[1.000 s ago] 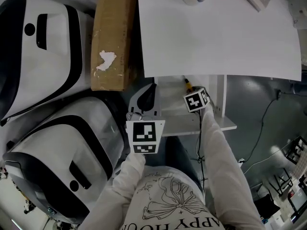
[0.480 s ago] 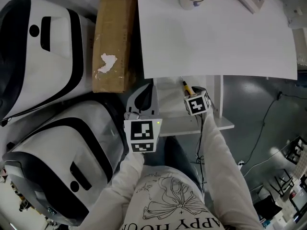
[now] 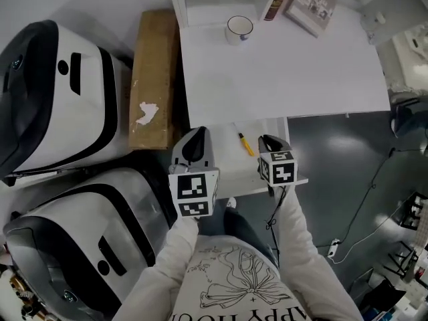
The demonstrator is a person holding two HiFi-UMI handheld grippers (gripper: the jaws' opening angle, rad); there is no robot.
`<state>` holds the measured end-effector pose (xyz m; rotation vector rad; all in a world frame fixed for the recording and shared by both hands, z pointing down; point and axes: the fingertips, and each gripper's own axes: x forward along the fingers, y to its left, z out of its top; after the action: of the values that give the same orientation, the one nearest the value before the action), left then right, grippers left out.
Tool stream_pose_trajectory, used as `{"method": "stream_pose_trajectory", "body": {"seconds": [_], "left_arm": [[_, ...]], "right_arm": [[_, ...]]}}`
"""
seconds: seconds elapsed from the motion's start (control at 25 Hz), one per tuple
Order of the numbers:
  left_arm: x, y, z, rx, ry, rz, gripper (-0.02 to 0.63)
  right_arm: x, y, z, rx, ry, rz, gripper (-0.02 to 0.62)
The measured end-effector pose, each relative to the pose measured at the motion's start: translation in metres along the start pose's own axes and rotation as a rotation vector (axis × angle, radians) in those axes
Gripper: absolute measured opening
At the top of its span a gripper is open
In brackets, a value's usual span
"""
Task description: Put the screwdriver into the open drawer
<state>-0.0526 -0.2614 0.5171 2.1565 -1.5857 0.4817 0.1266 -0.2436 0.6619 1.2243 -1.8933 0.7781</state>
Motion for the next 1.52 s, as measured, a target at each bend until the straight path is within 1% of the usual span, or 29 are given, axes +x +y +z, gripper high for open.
{"method": "stream_pose_trajectory", "body": {"seconds": [0.28,0.44,0.6,0.92,1.08,1.28,1.52], "left_arm": [[-0.031,-0.027,0.041,0.018,-0.090,-0.010,0.006],[-0.049,-0.038,0.063,0.030,-0.147,-0.008,0.006],[-0.069,-0.048,0.080,0.044,-0.195,-0.004,0.006],[-0.102,-0.057,0.110,0.063,-0.284,0.013,0.006],[-0.115,-0.063,0.123,0.076,-0.323,0.015,0.006],[-0.129,-0.070,0.130,0.088,-0.352,0.016,0.006],[-0.136,-0.072,0.133,0.089,-0.366,0.020,0.006]], "right_arm": [[-0.094,-0.002,0.057,0.055,-0.245,-0.060,0.018],[-0.137,0.004,0.084,0.058,-0.360,-0.071,0.017],[-0.173,0.006,0.102,0.068,-0.457,-0.096,0.015],[-0.225,0.013,0.127,0.047,-0.597,-0.128,0.012],[-0.247,0.015,0.133,0.051,-0.666,-0.137,0.011],[-0.268,0.019,0.137,0.048,-0.713,-0.138,0.008],[-0.279,0.023,0.140,0.047,-0.740,-0.136,0.005]]}}
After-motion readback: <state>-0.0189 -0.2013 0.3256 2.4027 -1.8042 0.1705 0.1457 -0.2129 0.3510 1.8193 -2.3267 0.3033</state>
